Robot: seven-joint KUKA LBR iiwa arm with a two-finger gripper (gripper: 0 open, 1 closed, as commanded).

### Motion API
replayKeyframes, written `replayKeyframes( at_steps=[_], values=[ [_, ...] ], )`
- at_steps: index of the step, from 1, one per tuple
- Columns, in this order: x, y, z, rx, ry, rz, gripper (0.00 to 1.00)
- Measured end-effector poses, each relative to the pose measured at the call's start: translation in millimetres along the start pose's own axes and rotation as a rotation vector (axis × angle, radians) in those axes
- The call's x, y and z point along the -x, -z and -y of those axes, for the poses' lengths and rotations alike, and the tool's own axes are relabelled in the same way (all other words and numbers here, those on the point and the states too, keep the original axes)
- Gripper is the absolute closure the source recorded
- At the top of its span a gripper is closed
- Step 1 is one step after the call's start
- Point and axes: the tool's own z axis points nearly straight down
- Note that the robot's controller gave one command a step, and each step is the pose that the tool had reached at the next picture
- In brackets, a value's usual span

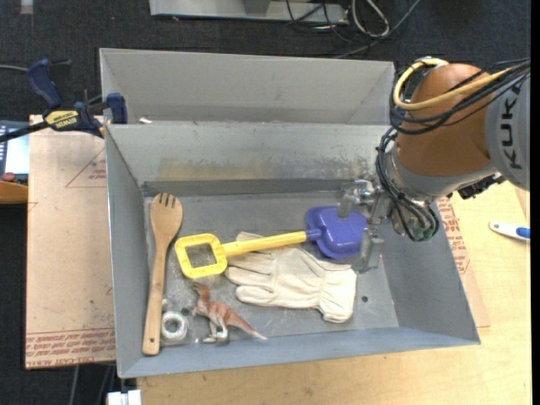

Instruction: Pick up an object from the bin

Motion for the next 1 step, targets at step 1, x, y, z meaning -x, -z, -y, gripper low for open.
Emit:
replayKeyframes(
  at_steps=[1],
  values=[
    [0.1, 0.0, 0.0, 0.000, 0.000, 0.000, 0.00]
  ],
)
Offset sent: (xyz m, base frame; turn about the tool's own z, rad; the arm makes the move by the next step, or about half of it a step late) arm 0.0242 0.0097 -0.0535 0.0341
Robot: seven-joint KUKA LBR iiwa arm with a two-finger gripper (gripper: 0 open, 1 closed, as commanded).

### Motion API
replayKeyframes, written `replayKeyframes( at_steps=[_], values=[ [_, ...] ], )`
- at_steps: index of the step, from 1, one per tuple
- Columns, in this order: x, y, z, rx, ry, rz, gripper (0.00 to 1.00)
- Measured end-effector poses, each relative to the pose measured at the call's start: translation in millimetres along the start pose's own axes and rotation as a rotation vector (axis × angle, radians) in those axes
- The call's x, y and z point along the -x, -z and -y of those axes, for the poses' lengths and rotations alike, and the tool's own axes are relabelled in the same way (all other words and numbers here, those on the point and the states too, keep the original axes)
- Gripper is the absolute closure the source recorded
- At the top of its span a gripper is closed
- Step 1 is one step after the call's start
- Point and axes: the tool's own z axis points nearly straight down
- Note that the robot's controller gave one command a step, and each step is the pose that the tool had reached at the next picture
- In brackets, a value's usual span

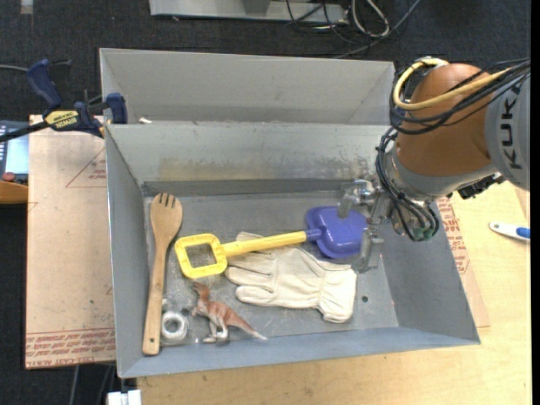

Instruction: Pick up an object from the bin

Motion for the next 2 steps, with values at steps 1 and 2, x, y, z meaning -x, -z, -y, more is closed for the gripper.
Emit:
replayKeyframes(
  at_steps=[1, 2],
  values=[
    [23.8, -55.4, -10.9, 0.002, -0.032, -0.002, 0.00],
    [27.3, -66.1, -24.4, 0.000, 0.117, 0.010, 1.00]
  ],
)
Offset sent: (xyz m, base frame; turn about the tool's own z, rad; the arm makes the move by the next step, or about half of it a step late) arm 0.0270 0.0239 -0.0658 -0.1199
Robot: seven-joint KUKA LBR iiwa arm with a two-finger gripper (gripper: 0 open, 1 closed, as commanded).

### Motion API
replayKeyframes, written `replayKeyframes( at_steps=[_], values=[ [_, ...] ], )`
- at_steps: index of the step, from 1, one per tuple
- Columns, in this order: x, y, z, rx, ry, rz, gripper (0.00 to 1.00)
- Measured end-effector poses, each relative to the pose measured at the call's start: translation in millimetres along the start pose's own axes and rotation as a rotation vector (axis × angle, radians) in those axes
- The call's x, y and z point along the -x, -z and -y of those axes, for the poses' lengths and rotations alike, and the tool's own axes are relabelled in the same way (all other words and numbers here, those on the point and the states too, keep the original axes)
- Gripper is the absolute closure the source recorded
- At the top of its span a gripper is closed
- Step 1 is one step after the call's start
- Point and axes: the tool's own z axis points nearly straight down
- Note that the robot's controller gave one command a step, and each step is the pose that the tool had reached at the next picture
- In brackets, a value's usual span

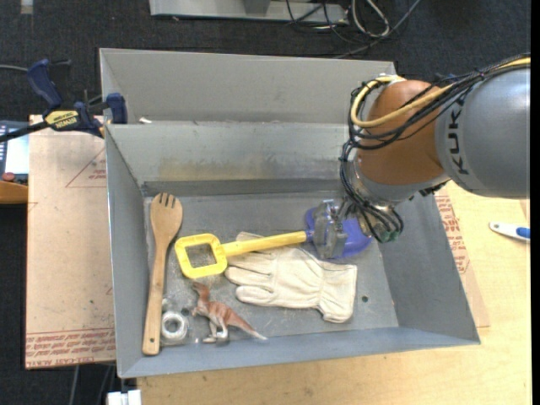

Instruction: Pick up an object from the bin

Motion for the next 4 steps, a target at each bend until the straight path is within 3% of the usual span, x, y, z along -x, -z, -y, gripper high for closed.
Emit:
replayKeyframes(
  at_steps=[1, 2, 3, 4],
  values=[
    [0.0, 0.0, 0.0, 0.000, 0.000, 0.000, 1.00],
    [-2.2, -59.7, -38.0, -0.001, 0.009, 0.005, 1.00],
    [-3.1, -61.4, -38.9, 0.001, 0.010, 0.003, 0.00],
    [-2.5, -60.4, -39.2, 0.001, 0.009, 0.005, 1.00]
  ],
)
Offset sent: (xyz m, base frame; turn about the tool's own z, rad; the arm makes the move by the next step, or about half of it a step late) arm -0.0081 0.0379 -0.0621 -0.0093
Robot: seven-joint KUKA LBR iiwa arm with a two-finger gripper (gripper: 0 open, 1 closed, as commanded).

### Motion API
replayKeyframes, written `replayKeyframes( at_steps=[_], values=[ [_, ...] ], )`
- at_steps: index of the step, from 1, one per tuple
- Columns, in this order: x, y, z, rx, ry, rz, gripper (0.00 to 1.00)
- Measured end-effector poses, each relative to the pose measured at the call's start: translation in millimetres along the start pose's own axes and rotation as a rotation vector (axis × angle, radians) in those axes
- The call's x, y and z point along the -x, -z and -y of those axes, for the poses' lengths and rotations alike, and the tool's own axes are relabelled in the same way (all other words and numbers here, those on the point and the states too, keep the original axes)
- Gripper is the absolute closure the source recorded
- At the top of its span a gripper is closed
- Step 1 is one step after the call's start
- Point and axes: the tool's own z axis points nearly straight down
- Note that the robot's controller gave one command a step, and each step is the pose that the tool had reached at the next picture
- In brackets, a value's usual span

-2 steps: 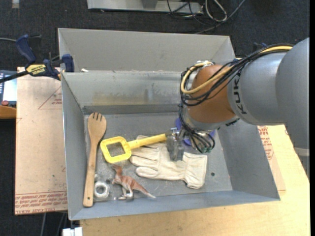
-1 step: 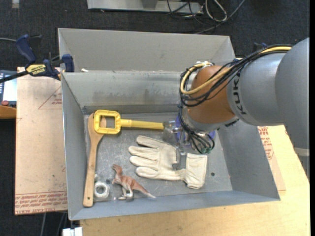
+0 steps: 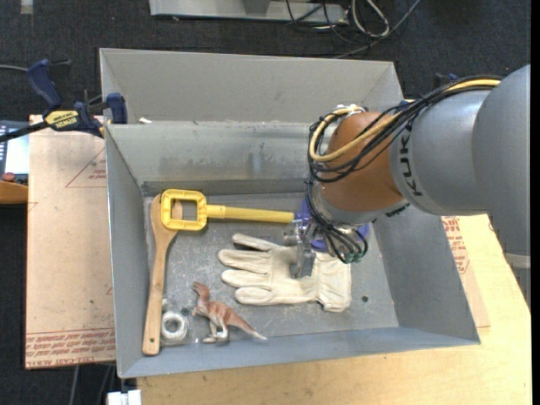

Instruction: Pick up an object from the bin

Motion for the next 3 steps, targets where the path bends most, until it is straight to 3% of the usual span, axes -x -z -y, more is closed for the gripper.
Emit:
replayKeyframes(
  at_steps=[1, 2, 3],
  values=[
    [0.0, 0.0, 0.0, 0.000, 0.000, 0.000, 1.00],
    [-15.7, 99.1, 4.1, -0.001, 0.024, 0.008, 1.00],
    [10.0, 133.1, 0.5, 0.002, -0.003, -0.003, 1.00]
  ],
)
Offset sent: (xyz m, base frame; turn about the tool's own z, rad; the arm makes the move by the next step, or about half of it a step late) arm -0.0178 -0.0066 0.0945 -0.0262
